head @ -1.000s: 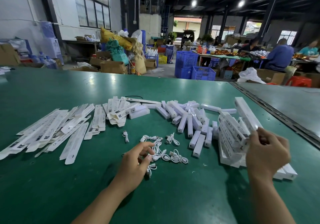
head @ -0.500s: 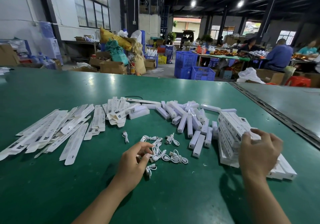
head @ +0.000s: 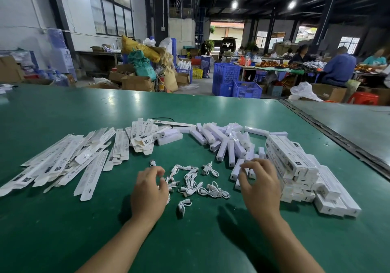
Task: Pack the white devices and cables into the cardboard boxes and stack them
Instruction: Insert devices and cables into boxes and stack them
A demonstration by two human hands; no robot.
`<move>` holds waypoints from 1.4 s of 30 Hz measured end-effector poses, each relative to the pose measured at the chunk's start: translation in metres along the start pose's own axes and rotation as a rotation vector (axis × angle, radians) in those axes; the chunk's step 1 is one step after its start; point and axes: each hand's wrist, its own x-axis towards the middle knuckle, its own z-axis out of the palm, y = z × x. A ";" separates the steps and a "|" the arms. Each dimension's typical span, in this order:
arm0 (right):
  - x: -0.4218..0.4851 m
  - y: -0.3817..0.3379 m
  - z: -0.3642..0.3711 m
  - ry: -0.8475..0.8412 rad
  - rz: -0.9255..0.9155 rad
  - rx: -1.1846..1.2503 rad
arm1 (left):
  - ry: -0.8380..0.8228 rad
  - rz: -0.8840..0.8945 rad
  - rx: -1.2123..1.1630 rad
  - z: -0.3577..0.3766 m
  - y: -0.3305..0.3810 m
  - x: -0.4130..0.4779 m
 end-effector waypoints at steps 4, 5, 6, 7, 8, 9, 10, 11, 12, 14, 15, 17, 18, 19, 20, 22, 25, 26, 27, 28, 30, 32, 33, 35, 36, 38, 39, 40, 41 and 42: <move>-0.005 -0.002 0.005 -0.104 -0.027 0.056 | -0.049 -0.046 0.451 -0.008 -0.031 0.025; -0.007 -0.002 0.007 -0.133 -0.043 0.065 | -0.100 -0.125 0.568 -0.013 -0.041 0.033; -0.009 -0.001 0.009 -0.174 -0.054 0.076 | -0.153 -0.233 0.675 -0.019 -0.051 0.040; -0.011 -0.002 0.012 -0.219 -0.060 0.086 | -0.193 -0.357 0.757 -0.025 -0.061 0.046; -0.013 -0.002 0.015 -0.257 -0.068 0.089 | -0.215 -0.483 0.796 -0.031 -0.070 0.051; -0.015 -0.001 0.018 -0.286 -0.086 0.081 | -0.225 -0.593 0.784 -0.034 -0.076 0.054; -0.017 0.001 0.022 -0.312 -0.105 0.065 | -0.233 -0.665 0.752 -0.036 -0.080 0.056; -0.018 0.002 0.025 -0.351 -0.116 0.044 | -0.243 -0.689 0.742 -0.035 -0.081 0.056; -0.020 0.003 0.028 -0.403 -0.123 0.018 | -0.247 -0.681 0.756 -0.033 -0.080 0.056; -0.022 0.006 0.033 -0.510 -0.130 -0.048 | -0.226 -0.610 0.790 -0.031 -0.075 0.054; -0.023 0.007 0.036 -0.551 -0.124 -0.087 | -0.212 -0.566 0.795 -0.032 -0.073 0.051; -0.023 0.008 0.040 -0.592 -0.096 -0.172 | -0.208 -0.478 0.782 -0.032 -0.068 0.044; -0.023 0.008 0.041 -0.589 -0.082 -0.210 | -0.218 -0.448 0.784 -0.031 -0.065 0.041; -0.022 0.008 0.042 -0.573 -0.068 -0.246 | -0.229 -0.426 0.793 -0.030 -0.062 0.038; -0.022 0.008 0.043 -0.548 -0.050 -0.280 | -0.238 -0.403 0.804 -0.029 -0.057 0.035; -0.021 0.008 0.042 -0.508 -0.006 -0.340 | -0.251 -0.341 0.824 -0.026 -0.050 0.027; -0.021 0.010 0.042 -0.520 0.107 -0.386 | -0.256 -0.235 0.831 -0.022 -0.040 0.016; -0.021 0.011 0.042 -0.538 0.139 -0.396 | -0.254 -0.202 0.827 -0.020 -0.035 0.013; -0.020 0.011 0.041 -0.554 0.155 -0.404 | -0.253 -0.166 0.822 -0.019 -0.031 0.009; -0.020 0.010 0.041 -0.560 0.157 -0.411 | -0.259 -0.128 0.807 -0.017 -0.028 0.006; -0.019 0.011 0.041 -0.543 0.158 -0.415 | -0.255 -0.058 0.723 -0.014 -0.022 0.000; -0.016 0.013 0.040 -0.512 0.171 -0.410 | -0.203 -0.024 0.565 -0.014 -0.014 -0.003; -0.015 0.014 0.039 -0.501 0.171 -0.410 | -0.169 -0.019 0.491 -0.014 -0.008 -0.003; -0.013 0.015 0.039 -0.485 0.159 -0.407 | -0.109 -0.037 0.367 -0.012 0.004 -0.002; -0.012 0.015 0.039 -0.483 0.153 -0.404 | -0.079 -0.064 0.283 -0.010 0.010 -0.001; -0.011 0.013 0.038 -0.493 0.149 -0.404 | 0.002 -0.132 0.046 -0.006 0.026 0.003; -0.010 0.013 0.037 -0.496 0.144 -0.413 | 0.045 -0.175 -0.094 -0.003 0.034 0.005; -0.008 0.013 0.036 -0.490 0.140 -0.427 | 0.083 -0.231 -0.224 -0.001 0.043 0.006; -0.007 0.014 0.034 -0.475 0.143 -0.444 | 0.110 -0.292 -0.338 0.002 0.053 0.008; -0.005 0.015 0.032 -0.452 0.143 -0.452 | 0.126 -0.349 -0.440 0.005 0.061 0.009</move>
